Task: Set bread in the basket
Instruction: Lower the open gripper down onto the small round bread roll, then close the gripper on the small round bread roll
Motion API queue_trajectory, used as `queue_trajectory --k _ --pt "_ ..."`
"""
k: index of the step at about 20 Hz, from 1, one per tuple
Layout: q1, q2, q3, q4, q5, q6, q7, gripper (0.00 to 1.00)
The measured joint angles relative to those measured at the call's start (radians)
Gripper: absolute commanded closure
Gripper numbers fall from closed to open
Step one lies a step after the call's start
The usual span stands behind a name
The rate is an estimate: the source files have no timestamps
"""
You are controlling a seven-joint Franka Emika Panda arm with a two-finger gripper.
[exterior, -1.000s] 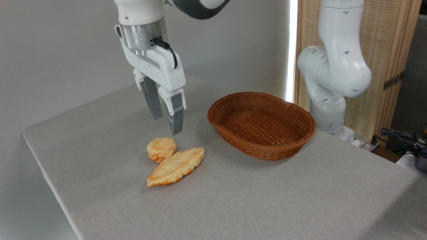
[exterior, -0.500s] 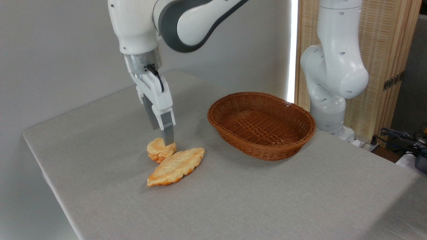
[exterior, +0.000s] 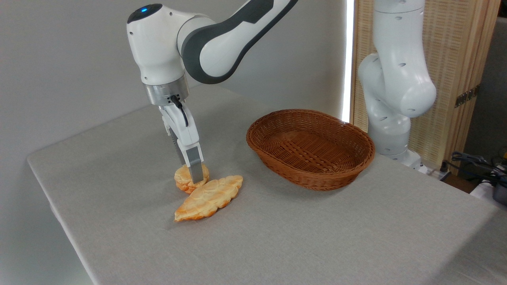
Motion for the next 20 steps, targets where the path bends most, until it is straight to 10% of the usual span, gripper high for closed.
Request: queue_trajectory --k 5,10,20 --pt "-0.008 0.021 0.0 0.0 0.0 0.019 0.0 0.01" --pt "-0.009 0.027 0.0 0.0 0.0 0.024 0.02 0.61" --pt "-0.009 0.027 0.0 0.001 0.0 0.024 0.025 0.6"
